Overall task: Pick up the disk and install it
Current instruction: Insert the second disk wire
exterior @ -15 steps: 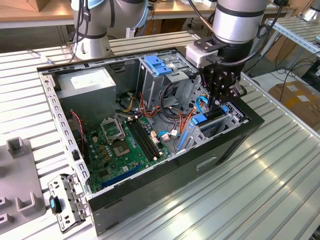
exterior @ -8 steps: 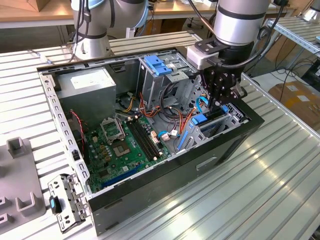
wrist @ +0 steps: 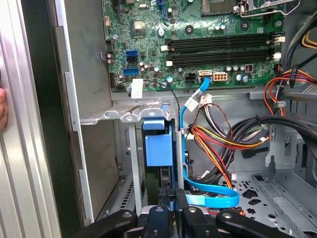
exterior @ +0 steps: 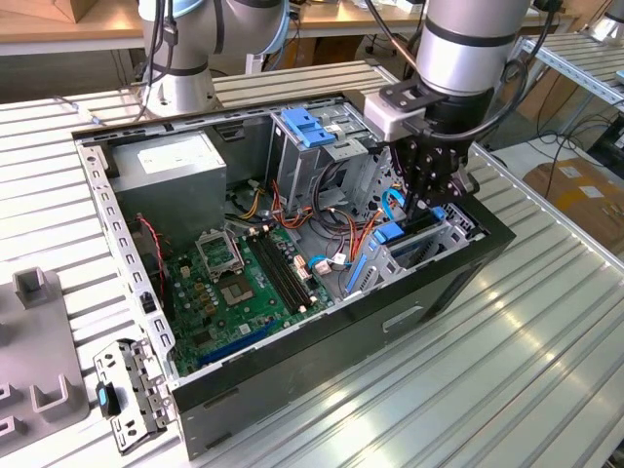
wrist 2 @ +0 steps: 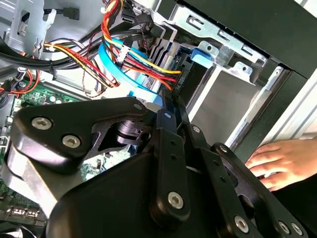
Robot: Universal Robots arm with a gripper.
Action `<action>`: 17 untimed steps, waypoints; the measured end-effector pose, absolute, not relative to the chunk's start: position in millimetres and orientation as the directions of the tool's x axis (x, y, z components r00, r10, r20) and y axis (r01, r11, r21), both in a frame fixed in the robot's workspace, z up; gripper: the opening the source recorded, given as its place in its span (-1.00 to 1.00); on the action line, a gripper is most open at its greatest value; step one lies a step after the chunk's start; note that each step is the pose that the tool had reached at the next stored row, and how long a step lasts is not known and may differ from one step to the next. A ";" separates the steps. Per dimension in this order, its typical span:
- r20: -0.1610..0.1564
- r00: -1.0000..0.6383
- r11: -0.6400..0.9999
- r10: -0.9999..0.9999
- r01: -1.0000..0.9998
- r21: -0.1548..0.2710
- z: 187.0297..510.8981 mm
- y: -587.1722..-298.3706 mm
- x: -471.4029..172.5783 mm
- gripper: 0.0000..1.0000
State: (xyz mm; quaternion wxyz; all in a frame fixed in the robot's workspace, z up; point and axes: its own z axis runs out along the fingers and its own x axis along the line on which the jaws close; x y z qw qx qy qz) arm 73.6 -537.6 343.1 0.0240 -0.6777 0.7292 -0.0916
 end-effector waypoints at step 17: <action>0.062 -0.080 0.069 -0.995 -0.984 -0.164 334.1 -544.6 73.6 -0.68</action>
